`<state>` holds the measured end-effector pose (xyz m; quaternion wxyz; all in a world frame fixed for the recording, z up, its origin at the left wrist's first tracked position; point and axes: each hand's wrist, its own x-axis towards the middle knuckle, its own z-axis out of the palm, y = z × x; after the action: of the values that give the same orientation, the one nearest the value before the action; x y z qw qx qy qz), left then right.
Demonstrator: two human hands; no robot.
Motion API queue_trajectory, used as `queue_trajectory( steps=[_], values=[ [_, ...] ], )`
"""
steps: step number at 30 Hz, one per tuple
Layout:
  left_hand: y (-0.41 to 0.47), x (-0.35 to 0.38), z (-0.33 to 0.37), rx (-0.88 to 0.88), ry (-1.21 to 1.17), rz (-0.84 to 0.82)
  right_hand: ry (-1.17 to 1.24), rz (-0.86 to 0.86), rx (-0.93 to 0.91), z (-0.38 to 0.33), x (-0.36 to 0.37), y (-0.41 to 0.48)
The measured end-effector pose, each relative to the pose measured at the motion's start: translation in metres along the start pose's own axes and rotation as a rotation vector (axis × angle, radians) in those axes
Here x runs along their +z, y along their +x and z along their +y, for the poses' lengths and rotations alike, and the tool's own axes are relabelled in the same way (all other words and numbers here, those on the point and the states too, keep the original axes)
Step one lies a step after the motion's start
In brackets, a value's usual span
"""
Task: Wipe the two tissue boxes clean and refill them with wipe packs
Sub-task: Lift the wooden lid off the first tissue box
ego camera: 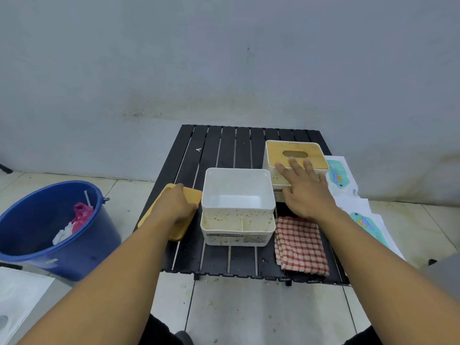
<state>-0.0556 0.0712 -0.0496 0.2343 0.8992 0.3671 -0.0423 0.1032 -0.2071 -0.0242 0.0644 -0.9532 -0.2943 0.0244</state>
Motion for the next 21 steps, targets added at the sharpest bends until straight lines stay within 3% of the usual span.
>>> queue_trajectory(
  steps=[8, 11, 14, 18, 21],
  values=[
    [0.006, -0.002, -0.003, -0.001, 0.021, -0.009, 0.027, -0.005, -0.012, 0.001, 0.001, 0.013],
    [-0.003, -0.015, 0.014, 0.069, 0.006, 0.211, 0.059, 0.051, 0.018, 0.002, -0.004, 0.005],
    [-0.035, -0.024, 0.057, 0.295, -0.102, 0.417, 0.032, 0.094, 0.107, -0.004, -0.013, -0.017],
    [-0.082, -0.002, 0.109, 0.641, -0.004, 0.225, 0.047, -0.222, 0.235, -0.014, -0.021, -0.050],
    [-0.088, 0.019, 0.118, 0.706, 0.215, 0.051, -0.048, -0.369, 0.226, -0.023, -0.016, -0.070]
  ],
)
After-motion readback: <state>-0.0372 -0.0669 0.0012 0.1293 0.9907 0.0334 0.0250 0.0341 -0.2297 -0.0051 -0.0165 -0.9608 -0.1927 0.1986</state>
